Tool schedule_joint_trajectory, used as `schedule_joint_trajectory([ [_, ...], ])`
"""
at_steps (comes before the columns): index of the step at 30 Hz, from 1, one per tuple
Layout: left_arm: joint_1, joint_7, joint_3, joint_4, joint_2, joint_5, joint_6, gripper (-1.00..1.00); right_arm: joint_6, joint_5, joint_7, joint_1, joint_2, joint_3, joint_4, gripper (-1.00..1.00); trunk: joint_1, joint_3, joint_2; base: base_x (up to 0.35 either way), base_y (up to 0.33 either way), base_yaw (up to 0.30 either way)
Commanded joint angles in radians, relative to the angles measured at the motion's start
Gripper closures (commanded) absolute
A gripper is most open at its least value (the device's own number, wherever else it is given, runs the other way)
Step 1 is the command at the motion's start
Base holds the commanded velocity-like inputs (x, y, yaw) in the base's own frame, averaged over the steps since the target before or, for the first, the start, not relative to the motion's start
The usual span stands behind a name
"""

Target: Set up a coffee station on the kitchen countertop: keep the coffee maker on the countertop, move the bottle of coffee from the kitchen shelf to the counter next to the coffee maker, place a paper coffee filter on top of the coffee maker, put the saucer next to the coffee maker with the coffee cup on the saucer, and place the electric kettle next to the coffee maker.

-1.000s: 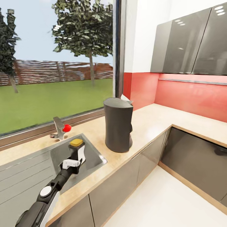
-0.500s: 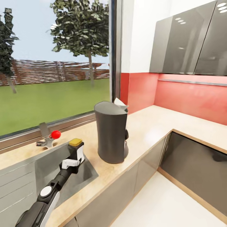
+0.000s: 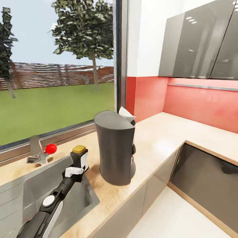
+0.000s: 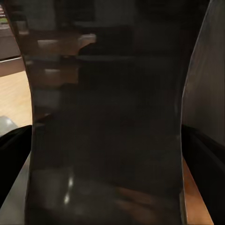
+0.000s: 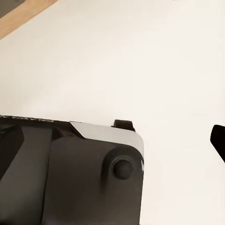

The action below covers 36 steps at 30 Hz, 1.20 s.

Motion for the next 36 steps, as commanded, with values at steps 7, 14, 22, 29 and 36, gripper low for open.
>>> schedule_joint_trajectory([
  [7, 0.001, -0.002, -0.002, 0.002, 0.001, 0.009, -0.003, 1.0, -0.003, 0.011, -0.004, -0.001, 0.0, -0.008, 0.001, -1.0, 0.0, -0.002, -0.001, 0.08, -0.082, 0.0],
  [14, 0.001, 0.008, -0.002, 0.008, 0.001, 0.008, -0.004, 1.0, -0.003, 0.011, -0.004, -0.001, 0.0, -0.008, 0.001, -1.0, 0.0, -0.002, -0.001, 0.049, -0.052, 0.0],
  [22, 0.001, 0.069, -0.009, 0.051, 0.001, 0.006, -0.065, 1.0, -0.003, 0.011, -0.004, -0.001, 0.0, -0.008, 0.001, -1.0, 0.0, -0.002, -0.001, 0.001, -0.001, 0.0],
  [29, 0.001, 0.098, -0.021, 0.077, -0.002, -0.053, -0.132, 1.0, -0.003, 0.011, -0.004, -0.001, 0.0, -0.008, 0.001, -1.0, 0.0, -0.002, -0.001, 0.0, 0.0, 0.0],
  [36, 0.0, 0.099, -0.023, 0.082, -0.006, -0.06, -0.134, 1.0, -0.003, 0.011, -0.004, -0.001, 0.0, -0.008, 0.001, -1.0, 0.0, -0.002, -0.001, 0.139, -0.086, 0.0],
])
